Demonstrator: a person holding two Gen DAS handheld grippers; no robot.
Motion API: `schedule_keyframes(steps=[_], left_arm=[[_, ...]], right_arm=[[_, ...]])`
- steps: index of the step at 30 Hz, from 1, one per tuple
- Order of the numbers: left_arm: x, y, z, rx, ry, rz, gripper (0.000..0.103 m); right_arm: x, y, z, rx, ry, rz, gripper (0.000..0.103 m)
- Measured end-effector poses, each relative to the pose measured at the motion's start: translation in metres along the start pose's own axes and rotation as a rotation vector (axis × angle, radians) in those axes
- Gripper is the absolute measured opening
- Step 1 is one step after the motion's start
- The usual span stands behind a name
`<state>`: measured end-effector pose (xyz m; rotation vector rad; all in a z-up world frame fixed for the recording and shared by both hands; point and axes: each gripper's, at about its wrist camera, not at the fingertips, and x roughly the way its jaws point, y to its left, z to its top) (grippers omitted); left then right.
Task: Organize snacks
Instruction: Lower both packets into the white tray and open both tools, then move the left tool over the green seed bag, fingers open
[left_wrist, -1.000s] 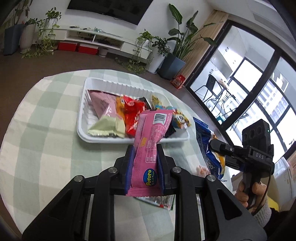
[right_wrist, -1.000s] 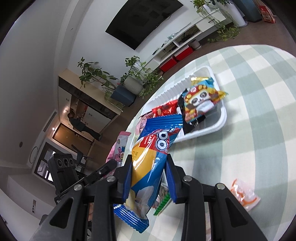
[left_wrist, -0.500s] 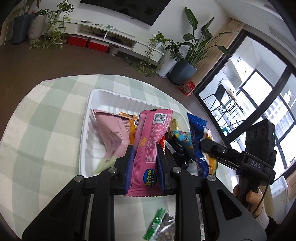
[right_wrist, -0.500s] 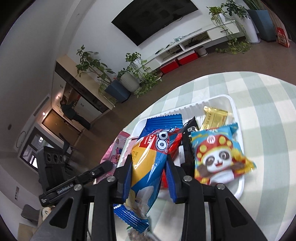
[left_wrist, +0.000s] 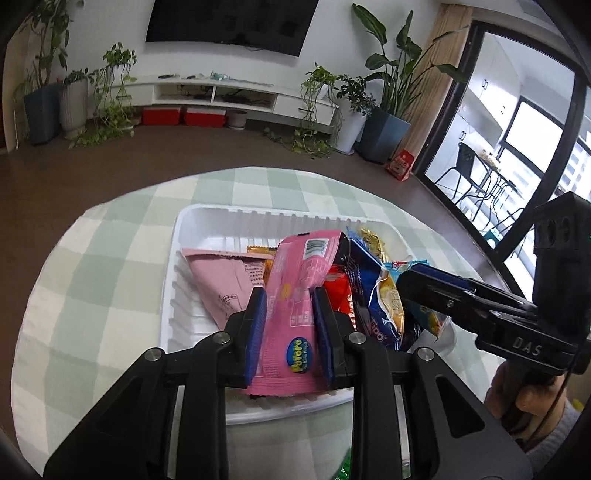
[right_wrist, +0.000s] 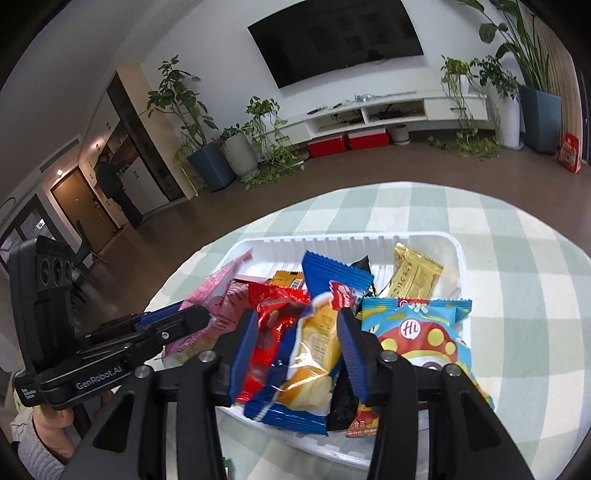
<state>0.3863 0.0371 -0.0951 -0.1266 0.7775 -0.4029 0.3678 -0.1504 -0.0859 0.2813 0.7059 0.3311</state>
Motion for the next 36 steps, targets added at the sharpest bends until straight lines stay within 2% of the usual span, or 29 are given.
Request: schedule_keyframes(steps=[3,5,8,11,14,19,25,29,36], left_arm=[[-0.004,-0.002,0.001,0.010,-0.017,0.027,0.029],[-0.011,-0.001,0.003,-0.001,-0.029,0.023,0.030],[-0.021,-0.001,0.001,-0.005,-0.042,0.025,0.031],[-0.037,-0.004,-0.010,0.008,-0.052,0.024,0.043],[-0.057,-0.010,-0.028,0.028,-0.051,0.008,0.043],[-0.072,-0.026,-0.066,0.087,0.014,-0.017,0.044],[-0.072,-0.047,-0.111,0.170,0.101,-0.047,0.045],[-0.071,-0.056,-0.128,0.193,0.132,-0.066,0.045],[-0.071,-0.059,-0.133,0.184,0.143,-0.076,0.045]], right_arm=[[-0.011,0.006,0.000,-0.013,-0.022,0.001,0.051],[-0.023,0.010,0.000,-0.024,-0.041,0.004,0.056],[-0.041,0.015,-0.005,-0.044,-0.056,0.006,0.056],[-0.062,0.019,-0.019,-0.054,-0.051,0.010,0.060],[-0.086,0.019,-0.040,-0.059,-0.048,0.000,0.063],[-0.122,0.012,-0.085,-0.030,-0.034,-0.043,0.072],[-0.154,-0.005,-0.138,0.090,0.000,-0.099,0.074],[-0.157,-0.010,-0.159,0.148,0.030,-0.102,0.076],[-0.138,-0.014,-0.167,0.205,0.071,-0.079,0.077]])
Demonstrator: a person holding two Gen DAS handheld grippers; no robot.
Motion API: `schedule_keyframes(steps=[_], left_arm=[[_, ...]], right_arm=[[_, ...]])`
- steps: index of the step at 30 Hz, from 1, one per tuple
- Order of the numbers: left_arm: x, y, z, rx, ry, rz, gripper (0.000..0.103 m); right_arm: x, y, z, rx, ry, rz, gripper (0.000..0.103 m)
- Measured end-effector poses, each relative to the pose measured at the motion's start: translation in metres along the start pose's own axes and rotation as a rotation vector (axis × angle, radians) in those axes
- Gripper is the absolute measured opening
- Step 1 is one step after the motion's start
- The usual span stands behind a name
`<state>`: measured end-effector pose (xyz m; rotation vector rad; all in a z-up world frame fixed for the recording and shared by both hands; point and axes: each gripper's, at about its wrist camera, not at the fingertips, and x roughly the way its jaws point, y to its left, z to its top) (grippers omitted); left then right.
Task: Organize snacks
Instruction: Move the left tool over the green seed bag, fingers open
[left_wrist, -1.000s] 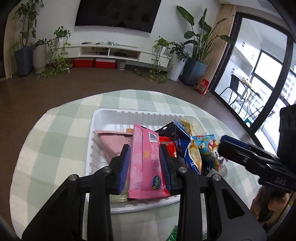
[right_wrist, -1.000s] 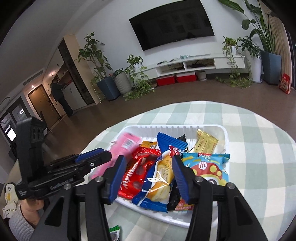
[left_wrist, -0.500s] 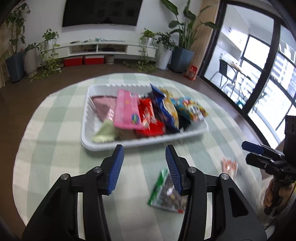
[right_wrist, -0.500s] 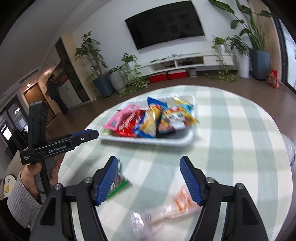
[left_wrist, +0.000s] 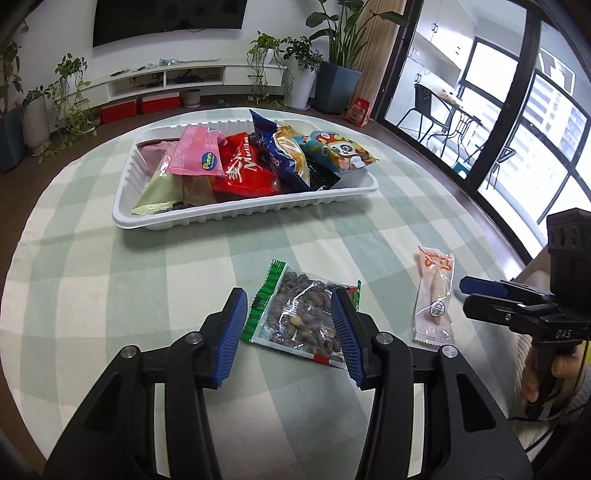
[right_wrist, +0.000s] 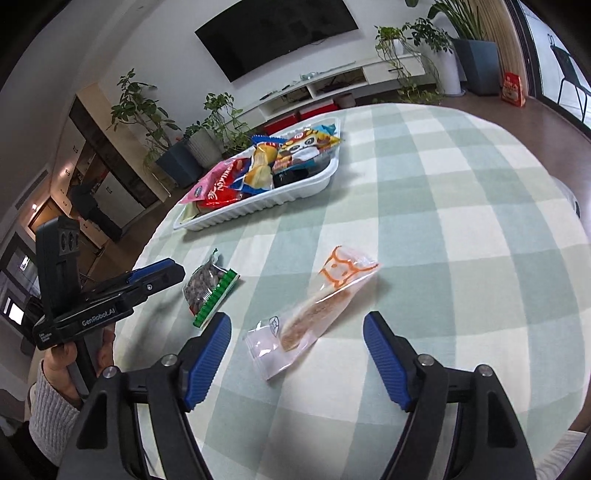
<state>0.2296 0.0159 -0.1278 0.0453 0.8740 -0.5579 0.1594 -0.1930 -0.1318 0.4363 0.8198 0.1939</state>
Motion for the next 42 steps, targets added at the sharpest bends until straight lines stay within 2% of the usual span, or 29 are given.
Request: schedule_keyframes(steps=[10,23,27,37,42], left_arm=[[0.005,0.009,0.001,-0.006,0.004,0.008,0.045],[0.014,0.002,-0.001,0.035,0.023,-0.025,0.046],[0.017,-0.002,-0.002,0.050,0.029,-0.037,0.053],[0.032,-0.007,-0.004,0.103,0.071,-0.028,0.053],[0.037,-0.011,-0.004,0.135,0.078,-0.024,0.060]], right_arm=[[0.030,0.007,0.014,-0.039,0.033,-0.035,0.077],[0.045,0.031,0.009,-0.223,0.061,-0.137,0.078],[0.045,0.035,0.006,-0.259,0.061,-0.157,0.078],[0.044,0.035,0.006,-0.254,0.058,-0.148,0.078],[0.044,0.034,0.007,-0.252,0.059,-0.139,0.080]])
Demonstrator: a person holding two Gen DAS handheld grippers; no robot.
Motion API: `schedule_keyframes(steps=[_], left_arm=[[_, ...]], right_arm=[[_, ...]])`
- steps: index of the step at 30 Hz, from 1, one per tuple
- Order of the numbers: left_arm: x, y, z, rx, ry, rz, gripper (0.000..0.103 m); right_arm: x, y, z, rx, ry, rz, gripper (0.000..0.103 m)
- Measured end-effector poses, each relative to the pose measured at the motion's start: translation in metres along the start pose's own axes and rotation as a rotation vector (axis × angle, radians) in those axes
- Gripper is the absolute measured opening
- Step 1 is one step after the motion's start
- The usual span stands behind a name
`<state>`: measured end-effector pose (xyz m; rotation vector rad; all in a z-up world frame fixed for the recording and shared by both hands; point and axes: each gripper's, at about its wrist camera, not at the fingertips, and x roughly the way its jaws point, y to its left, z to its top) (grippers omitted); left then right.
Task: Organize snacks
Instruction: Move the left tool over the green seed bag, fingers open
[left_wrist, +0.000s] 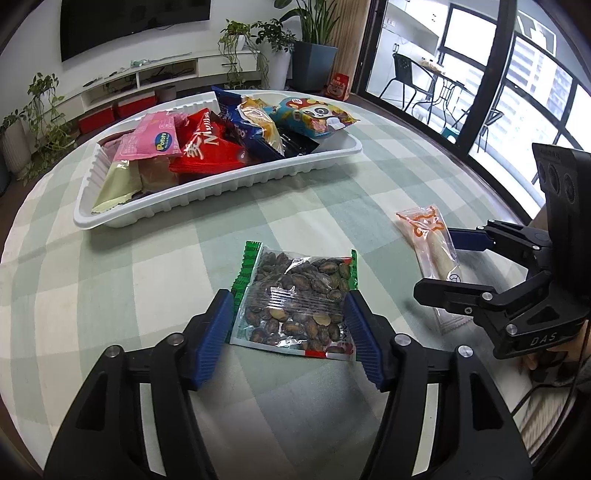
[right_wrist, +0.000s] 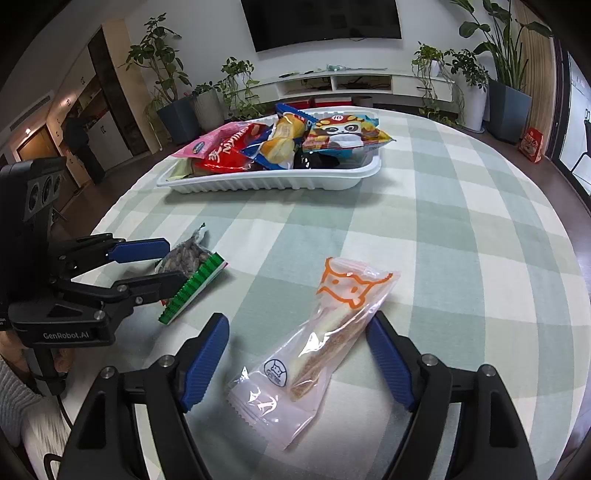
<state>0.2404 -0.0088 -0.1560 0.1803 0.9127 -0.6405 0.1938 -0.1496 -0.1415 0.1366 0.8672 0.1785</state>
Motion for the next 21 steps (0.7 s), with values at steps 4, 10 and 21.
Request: schedule_keyframes(steps=[4,10,21], left_arm=[[0.004,0.000,0.001,0.009,0.005,0.008,0.060],[0.003,0.001,0.001,0.003,0.002,-0.010,0.061],[0.001,0.007,0.005,-0.074,-0.012,-0.082,0.063]], right_arm=[[0.001,0.000,0.000,-0.002,0.001,0.006,0.082],[0.002,0.001,0.001,-0.004,0.003,0.011,0.084],[0.002,0.001,0.001,-0.001,0.002,0.021,0.087]])
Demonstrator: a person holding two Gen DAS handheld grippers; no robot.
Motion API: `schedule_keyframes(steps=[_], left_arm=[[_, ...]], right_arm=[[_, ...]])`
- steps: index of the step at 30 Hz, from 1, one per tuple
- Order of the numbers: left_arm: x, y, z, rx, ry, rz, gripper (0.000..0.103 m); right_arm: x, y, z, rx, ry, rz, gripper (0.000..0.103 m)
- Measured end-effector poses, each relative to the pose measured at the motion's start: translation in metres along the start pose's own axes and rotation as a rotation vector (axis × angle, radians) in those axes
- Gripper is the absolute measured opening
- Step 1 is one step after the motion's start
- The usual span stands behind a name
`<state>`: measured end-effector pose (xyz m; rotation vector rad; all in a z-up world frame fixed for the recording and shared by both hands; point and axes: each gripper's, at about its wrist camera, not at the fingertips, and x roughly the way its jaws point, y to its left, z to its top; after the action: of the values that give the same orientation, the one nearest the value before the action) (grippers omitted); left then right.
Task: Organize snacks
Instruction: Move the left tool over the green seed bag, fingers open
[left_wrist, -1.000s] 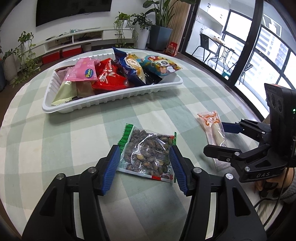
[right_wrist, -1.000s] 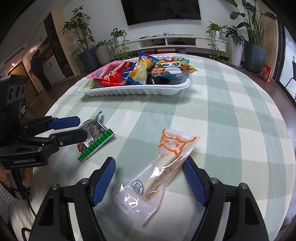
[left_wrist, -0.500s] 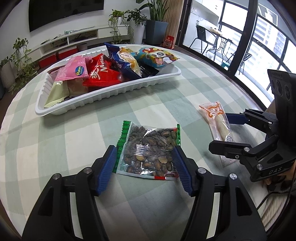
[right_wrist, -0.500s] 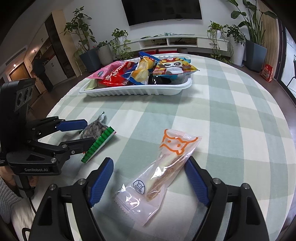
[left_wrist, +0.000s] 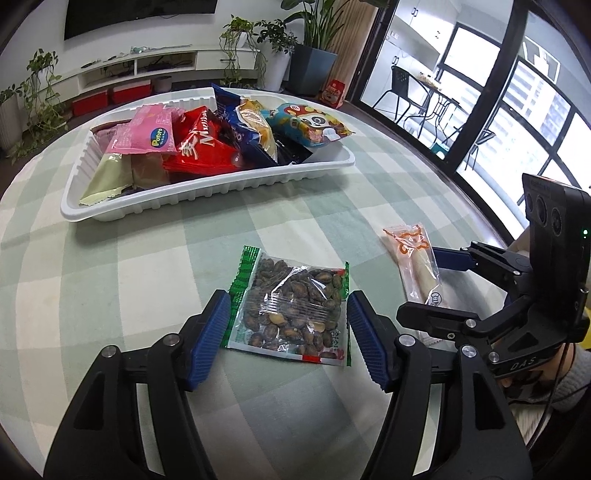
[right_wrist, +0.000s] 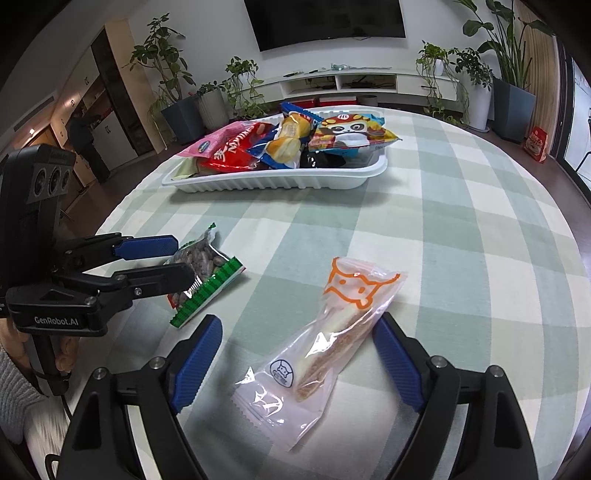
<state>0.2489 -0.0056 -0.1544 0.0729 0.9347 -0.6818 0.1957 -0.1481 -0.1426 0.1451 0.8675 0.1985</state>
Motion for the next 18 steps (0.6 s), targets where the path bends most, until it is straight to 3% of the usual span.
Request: schedule_keyframes(steps=[18], left_arm=[[0.015,-0.018,-0.004,0.110,0.027,0.068,0.073]], right_arm=[[0.002,0.003,0.000,-0.017,0.008,-0.010,0.090]])
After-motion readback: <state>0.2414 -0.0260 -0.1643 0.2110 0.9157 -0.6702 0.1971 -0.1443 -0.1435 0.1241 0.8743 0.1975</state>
